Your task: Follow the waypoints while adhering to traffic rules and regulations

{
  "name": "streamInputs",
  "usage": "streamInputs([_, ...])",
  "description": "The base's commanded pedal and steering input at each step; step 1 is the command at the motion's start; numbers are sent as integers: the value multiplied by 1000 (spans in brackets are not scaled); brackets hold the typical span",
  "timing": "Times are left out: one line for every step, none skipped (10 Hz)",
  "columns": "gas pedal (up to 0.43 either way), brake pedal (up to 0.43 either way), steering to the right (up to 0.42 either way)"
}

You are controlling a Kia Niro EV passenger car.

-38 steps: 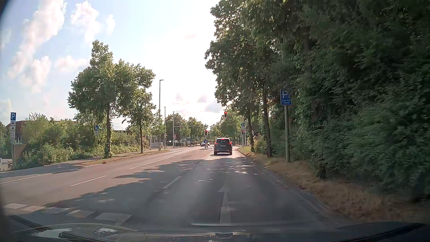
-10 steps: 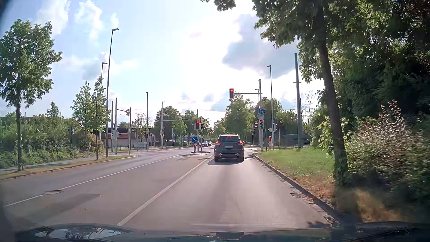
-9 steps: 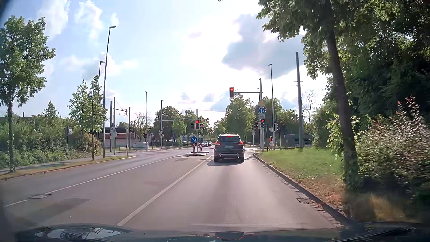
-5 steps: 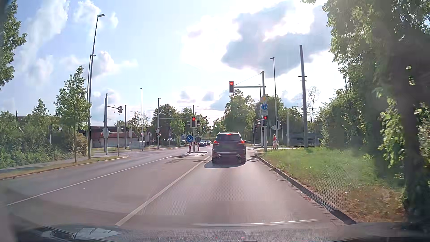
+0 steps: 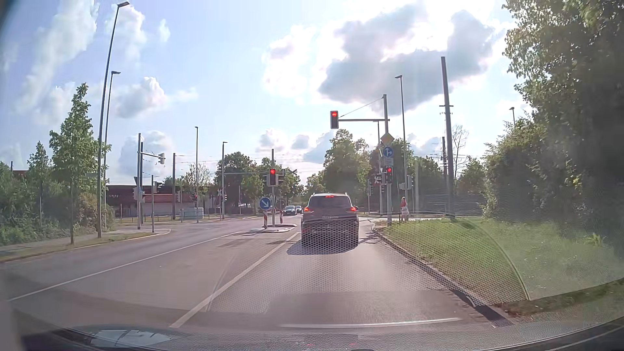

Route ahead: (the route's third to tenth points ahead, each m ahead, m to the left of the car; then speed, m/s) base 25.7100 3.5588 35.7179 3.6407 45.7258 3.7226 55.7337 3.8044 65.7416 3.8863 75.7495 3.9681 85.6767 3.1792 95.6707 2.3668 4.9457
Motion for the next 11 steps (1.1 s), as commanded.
streamInputs([0,250,8])
streamInputs([0,262,9])
streamInputs([0,262,8])
streamInputs([0,274,8])
streamInputs([0,280,8])
streamInputs([0,287,8])
streamInputs([0,299,8])
streamInputs([0,299,8])
streamInputs([0,299,7])
streamInputs([0,293,6])
streamInputs([0,287,6])
